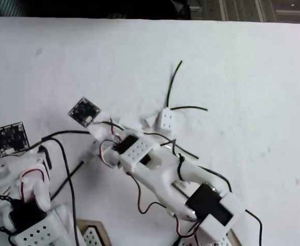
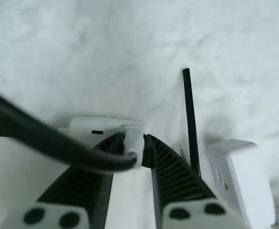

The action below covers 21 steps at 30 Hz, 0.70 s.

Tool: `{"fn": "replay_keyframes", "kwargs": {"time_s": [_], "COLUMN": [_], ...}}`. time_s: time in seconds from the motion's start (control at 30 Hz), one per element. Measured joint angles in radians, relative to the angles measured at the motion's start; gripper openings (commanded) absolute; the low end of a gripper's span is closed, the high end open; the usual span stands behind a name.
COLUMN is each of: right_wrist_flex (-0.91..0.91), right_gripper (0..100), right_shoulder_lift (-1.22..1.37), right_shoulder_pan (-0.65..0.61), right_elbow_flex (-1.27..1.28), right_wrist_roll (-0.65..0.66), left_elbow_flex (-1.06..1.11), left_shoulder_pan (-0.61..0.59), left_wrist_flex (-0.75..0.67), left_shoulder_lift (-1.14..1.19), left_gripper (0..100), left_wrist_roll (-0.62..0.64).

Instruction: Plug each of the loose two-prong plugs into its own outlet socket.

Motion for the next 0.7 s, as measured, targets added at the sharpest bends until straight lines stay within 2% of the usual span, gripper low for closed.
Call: {"fn": "replay_keyframes", "kwargs": {"time_s": [0.33,0.53,0.6,0.7], "right_wrist_flex": [0.002,0.068,0.135,0.224], "right_gripper": [3.4,27.0,31.0,31.7], "right_shoulder_lift": [0.000,-0.077,-0.138,-0.262], "right_shoulder_pan": [-0.002,-0.014,-0.015,-0.011], "right_elbow_flex": [-0.003,-0.002,0.002,0.002], "right_wrist_roll": [0.002,0.002,0.005,0.005], "left_elbow_flex": [0.000,0.000,0.000,0.000], "left_shoulder_pan": [0.000,0.000,0.000,0.000], "left_wrist_flex": [-0.006,-0.006,-0.006,-0.006], "left_shoulder_lift": [0.000,0.000,0.000,0.000], "left_gripper": [21,21,21,21], "left_wrist_roll": [0.000,0.000,0.000,0.000]}}
